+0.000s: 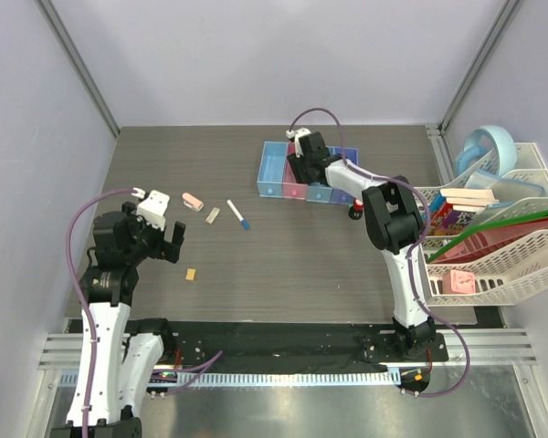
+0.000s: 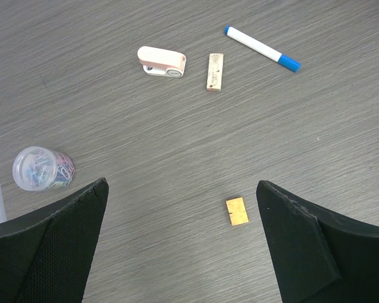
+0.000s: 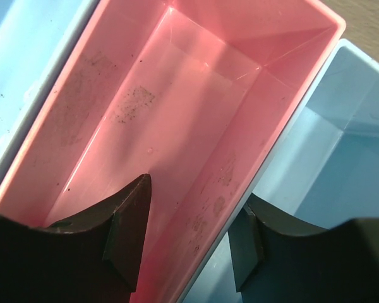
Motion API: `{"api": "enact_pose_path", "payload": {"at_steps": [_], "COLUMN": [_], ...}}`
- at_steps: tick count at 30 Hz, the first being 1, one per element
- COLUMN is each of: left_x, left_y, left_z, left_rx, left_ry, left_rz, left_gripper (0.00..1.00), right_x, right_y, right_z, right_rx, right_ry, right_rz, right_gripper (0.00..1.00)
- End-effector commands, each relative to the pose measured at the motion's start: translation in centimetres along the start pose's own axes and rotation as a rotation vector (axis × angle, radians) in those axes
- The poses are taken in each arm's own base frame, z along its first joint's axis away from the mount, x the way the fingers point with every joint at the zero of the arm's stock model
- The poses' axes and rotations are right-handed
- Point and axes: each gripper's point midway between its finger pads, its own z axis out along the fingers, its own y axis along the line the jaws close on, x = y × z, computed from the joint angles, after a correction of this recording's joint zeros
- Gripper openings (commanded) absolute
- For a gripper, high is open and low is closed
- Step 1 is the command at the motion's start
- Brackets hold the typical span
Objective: Sort the stationery into containers
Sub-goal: Move the storage box to the center of the board.
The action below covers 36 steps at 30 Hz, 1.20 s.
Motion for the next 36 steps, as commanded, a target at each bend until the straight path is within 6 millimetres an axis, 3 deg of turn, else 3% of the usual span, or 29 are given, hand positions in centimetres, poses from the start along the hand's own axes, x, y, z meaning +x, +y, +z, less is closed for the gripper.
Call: {"api": "enact_pose_path", "payload": {"at_steps": [1, 9, 16, 31, 36], "left_x": [-0.9, -0.3, 0.0, 0.3, 0.3], "left_y": [-0.2, -0.3, -0.5, -0.9, -0.9], "left_z": [-0.5, -0.7, -0.6, -0.7, -0.7], "left_rx": [0.012, 0.009, 0.018, 0.031, 0.034], "left_ry": [-0.032, -0.022, -0.021, -0.021, -0.021], "left_rz": [0.016, 0.025, 0.026, 0.022, 0.027], "left_gripper": [1.00, 1.00, 1.00, 1.00, 1.00], "right_x": [-0.6, -0.8, -0.2, 0.7, 0.8], "right_y": [3.3, 5.9, 6.9, 5.9, 6.9], "right_z": [-1.6, -2.3, -3.5, -6.1, -7.3], "right_rx": [-0.055, -0.068, -0.050, 0.054, 0.094], "right_ry": [-0.009, -0.021, -0.032, -0.070, -0.100], "right_rz": [-0.026, -0.014, -0.014, 0.063, 0.126], "right_gripper": [0.55, 0.54, 0.54, 0.53, 0.53]}}
